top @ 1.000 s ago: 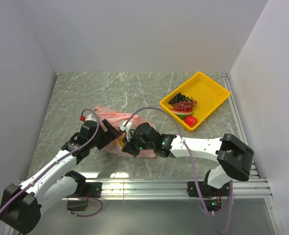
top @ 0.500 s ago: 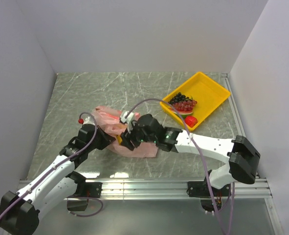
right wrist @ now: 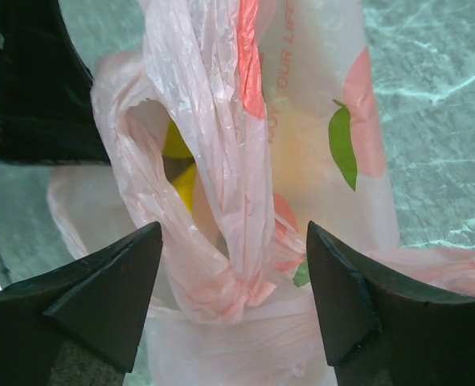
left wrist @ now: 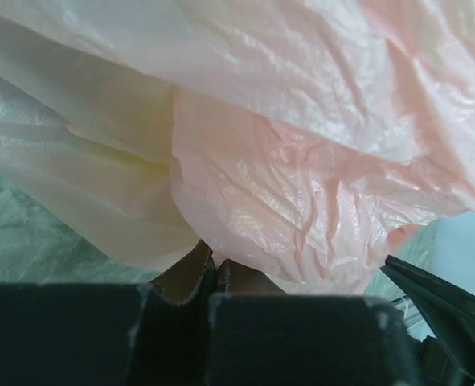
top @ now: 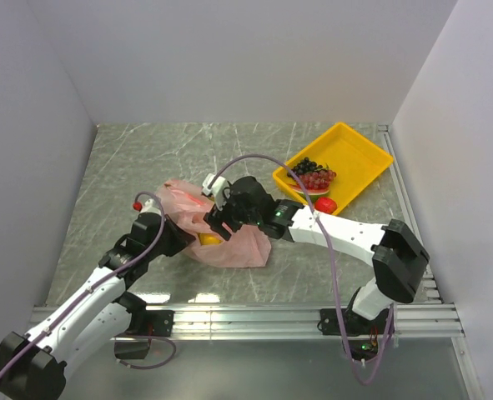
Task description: Untie the knot of the plastic bag and take out the fruit
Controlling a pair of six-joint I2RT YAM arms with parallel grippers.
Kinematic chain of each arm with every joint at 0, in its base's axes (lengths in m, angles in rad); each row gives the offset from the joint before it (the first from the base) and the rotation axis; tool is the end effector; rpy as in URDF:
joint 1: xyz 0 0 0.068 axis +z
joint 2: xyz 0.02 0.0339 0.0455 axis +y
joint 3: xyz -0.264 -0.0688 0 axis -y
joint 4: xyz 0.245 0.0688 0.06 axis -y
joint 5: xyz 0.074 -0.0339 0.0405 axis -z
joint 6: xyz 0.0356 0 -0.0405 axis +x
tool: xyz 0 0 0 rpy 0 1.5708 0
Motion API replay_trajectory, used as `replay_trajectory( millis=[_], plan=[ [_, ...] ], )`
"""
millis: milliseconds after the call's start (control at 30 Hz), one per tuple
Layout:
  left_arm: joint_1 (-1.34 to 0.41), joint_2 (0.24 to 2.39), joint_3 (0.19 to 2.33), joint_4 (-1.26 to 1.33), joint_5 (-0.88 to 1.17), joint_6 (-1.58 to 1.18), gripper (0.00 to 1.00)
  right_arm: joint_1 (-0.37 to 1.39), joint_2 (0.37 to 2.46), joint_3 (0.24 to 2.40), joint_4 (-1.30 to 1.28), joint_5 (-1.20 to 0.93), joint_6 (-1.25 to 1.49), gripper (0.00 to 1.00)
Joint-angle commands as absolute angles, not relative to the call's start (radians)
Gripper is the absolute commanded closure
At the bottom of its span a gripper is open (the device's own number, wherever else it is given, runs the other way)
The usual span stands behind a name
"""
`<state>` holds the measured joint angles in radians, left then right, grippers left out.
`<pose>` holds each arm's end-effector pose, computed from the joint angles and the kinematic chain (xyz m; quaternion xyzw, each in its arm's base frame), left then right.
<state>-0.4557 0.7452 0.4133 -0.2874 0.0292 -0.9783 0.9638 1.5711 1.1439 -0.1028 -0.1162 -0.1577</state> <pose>0.1489 -0.0742 0.2058 -0.2232 0.8604 -0.3107 0.3367 0.2033 0.2999 0.2753 -0.4851 0.7182 0.2410 0.4368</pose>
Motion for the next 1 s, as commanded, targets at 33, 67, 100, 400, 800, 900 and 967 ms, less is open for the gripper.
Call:
replay_trajectory(
  millis=[33,67,100,400,800,900,967],
  plan=[
    [-0.459,0.729,0.446,-0.324,0.023,-0.949,0.99,0.950,1.606,1.189,-0.147,-0.104,-0.247,0.20],
    [-0.459,0.721,0.446,-0.340,0.012,-0.953,0.99,0.943,1.611,1.186,-0.147,-0.095,-0.253,0.20],
    [-0.457,0.710,0.446,-0.354,0.003,-0.965,0.99,0.937,1.615,1.180,-0.147,-0.086,-0.259,0.20],
    [-0.449,0.522,0.414,-0.445,-0.195,-1.069,0.99,0.802,1.568,0.963,-0.117,-0.117,-0.073,0.25],
    [-0.400,0.586,0.471,-0.440,-0.158,-0.934,1.00,0.862,1.395,0.879,-0.219,-0.111,0.042,0.72],
    [-0.399,0.621,0.463,-0.405,-0.100,-0.905,1.00,0.873,1.332,0.968,-0.252,-0.101,0.012,0.43],
    [-0.399,0.624,0.457,-0.393,-0.078,-0.899,0.99,0.876,1.307,1.021,-0.245,-0.092,0.009,0.33]
  ],
)
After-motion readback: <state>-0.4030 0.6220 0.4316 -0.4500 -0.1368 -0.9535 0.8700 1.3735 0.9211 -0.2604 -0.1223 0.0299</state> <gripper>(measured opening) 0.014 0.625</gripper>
